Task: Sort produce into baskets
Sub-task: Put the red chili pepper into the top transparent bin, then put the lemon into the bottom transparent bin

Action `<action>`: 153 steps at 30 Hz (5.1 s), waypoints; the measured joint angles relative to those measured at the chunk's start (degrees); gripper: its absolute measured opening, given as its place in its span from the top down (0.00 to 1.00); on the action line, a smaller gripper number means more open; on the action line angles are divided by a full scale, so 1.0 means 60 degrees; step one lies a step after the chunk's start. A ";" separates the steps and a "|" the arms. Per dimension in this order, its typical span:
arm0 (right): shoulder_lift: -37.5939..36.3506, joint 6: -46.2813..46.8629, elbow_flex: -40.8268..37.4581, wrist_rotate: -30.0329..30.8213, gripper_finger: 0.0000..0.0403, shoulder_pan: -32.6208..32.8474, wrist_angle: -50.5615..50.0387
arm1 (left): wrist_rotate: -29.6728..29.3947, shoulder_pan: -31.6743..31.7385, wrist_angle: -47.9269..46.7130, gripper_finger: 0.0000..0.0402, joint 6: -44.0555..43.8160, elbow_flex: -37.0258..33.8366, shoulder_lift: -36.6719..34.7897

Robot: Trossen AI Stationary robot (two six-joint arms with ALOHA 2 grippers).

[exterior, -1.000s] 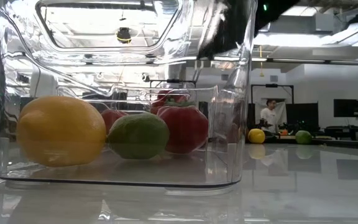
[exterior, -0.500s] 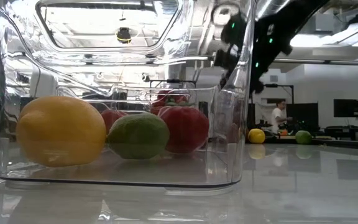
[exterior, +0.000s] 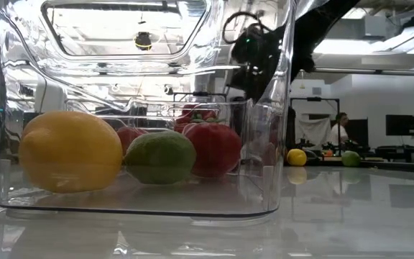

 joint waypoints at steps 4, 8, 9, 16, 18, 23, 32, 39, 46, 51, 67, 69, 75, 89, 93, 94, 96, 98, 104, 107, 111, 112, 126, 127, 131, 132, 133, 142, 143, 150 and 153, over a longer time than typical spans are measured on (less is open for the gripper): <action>0.0625 -0.0444 0.0560 -0.0009 0.22 -0.0073 -0.0495 | 0.0070 0.0000 -0.0001 0.30 -0.0008 0.0000 0.0000; 0.1195 -0.0594 0.1057 0.0051 0.22 -0.0242 -0.0996 | 0.0074 0.0000 -0.0049 0.30 -0.0012 0.0000 0.0000; 0.1291 -0.0601 0.1130 0.0054 0.23 -0.0305 -0.1115 | 0.0074 0.0000 -0.0083 0.30 -0.0011 0.0000 0.0000; 0.1422 -0.0739 0.1180 0.0747 0.34 -0.0463 -0.1285 | 0.0070 0.0000 -0.0178 0.30 0.0011 0.0000 0.0000; 0.1392 -0.0675 0.1180 0.0959 0.40 -0.0473 -0.1474 | 0.0070 0.0000 -0.0178 0.30 0.0011 0.0000 0.0000; 0.1337 -0.0354 0.1198 0.1153 0.57 -0.0473 -0.2154 | 0.0070 0.0000 -0.0182 0.30 0.0015 0.0000 0.0000; 0.0744 0.0563 0.1149 0.5009 0.54 -0.0240 -0.4521 | 0.0067 0.0000 -0.0143 0.30 0.0095 0.0000 0.0000; -0.0901 0.1430 0.1169 0.7924 0.54 0.0353 -0.4120 | 0.0070 0.0000 0.0129 0.30 0.0168 0.0000 0.0000; -0.1585 0.1329 0.1169 0.6647 0.53 0.1711 -0.1608 | 0.0072 0.0000 0.0292 0.30 0.0157 0.0000 0.0000; -0.1085 0.0416 0.1184 0.5561 0.46 0.2507 0.1042 | 0.0077 0.0000 0.0328 0.30 0.0157 0.0000 0.0000; -0.0381 0.0599 0.2825 0.7053 0.34 0.2056 -0.1216 | 0.0082 -0.0007 0.0016 0.30 0.0067 0.0000 0.0004; -0.0916 0.1462 0.2681 0.6542 0.34 0.1533 -0.2004 | 0.0114 -0.0015 -0.0007 0.30 -0.0023 0.0000 0.0004; -0.2707 0.2180 0.0059 0.6084 0.34 -0.0014 -0.0642 | 0.0238 -0.0015 -0.0011 0.30 -0.0091 0.0000 0.0004; -0.3577 0.2831 -0.3437 0.4797 0.18 -0.3784 0.2514 | 0.0199 -0.0015 0.0047 0.30 0.0004 0.0000 0.0004; -0.2914 0.3843 -0.3173 0.4841 0.06 -0.4667 0.2466 | 0.0180 -0.0015 0.0040 0.30 0.0007 0.0000 0.0004; -0.2748 0.4111 -0.3106 0.4841 0.04 -0.4900 0.2412 | 0.0180 -0.0015 0.0028 0.30 0.0007 0.0000 0.0004; -0.2452 0.4533 -0.3006 0.4824 0.02 -0.5339 0.2338 | 0.0180 -0.0015 0.0007 0.30 0.0007 0.0000 0.0004; -0.2228 0.4808 -0.2920 0.4777 0.01 -0.5706 0.2367 | 0.0180 -0.0015 0.0000 0.30 0.0007 0.0000 0.0004; -0.1543 0.5101 -0.2621 0.3949 0.03 -0.6339 0.2541 | 0.0181 -0.0015 0.0004 0.30 0.0055 0.0000 0.0004; -0.1183 0.5268 -0.2425 0.3238 0.04 -0.6385 0.2627 | 0.0182 -0.0015 0.0004 0.30 0.0055 0.0000 0.0004; -0.0752 0.5415 -0.2299 0.3084 0.04 -0.6230 0.2684 | 0.0183 -0.0011 0.0000 0.30 0.0055 0.0000 0.0004; -0.0647 0.5421 -0.2299 0.3082 0.04 -0.6173 0.2686 | 0.0183 -0.0011 0.0000 0.30 0.0055 0.0000 0.0004; -0.0219 0.5624 -0.2281 0.3681 0.17 -0.5615 0.1565 | 0.0182 -0.0011 -0.0168 0.30 0.0017 0.0000 0.0004; -0.0221 0.5694 -0.2281 0.3668 0.20 -0.5593 0.1463 | 0.0183 -0.0011 -0.0164 0.30 0.0018 0.0000 0.0004; -0.0221 0.5774 -0.2273 0.3664 0.30 -0.5464 0.1265 | 0.0183 -0.0011 -0.0164 0.30 0.0007 0.0000 0.0004; -0.0221 0.5774 -0.2270 0.3665 0.33 -0.5405 0.1249 | 0.0183 -0.0011 -0.0163 0.30 0.0007 0.0000 0.0004; -0.0225 0.5772 -0.2273 0.3673 0.35 -0.5338 0.1232 | 0.0180 -0.0011 -0.0164 0.30 0.0004 0.0000 0.0004; -0.1389 0.5865 -0.2330 0.3617 0.44 -0.4386 0.0098 | 0.0165 -0.0011 -0.0156 0.30 0.0011 0.0000 0.0004; -0.1671 0.5956 -0.2326 0.3620 0.42 -0.4200 -0.0130 | 0.0165 -0.0011 -0.0153 0.30 0.0011 0.0000 0.0004; -0.3512 0.6649 -0.2317 0.2980 0.41 -0.1982 -0.1123 | 0.0150 -0.0011 -0.0146 0.30 0.0007 0.0000 0.0004; -0.3916 0.6866 -0.2317 0.1967 0.42 -0.0775 -0.0654 | 0.0148 -0.0011 -0.0126 0.30 -0.0005 0.0000 0.0004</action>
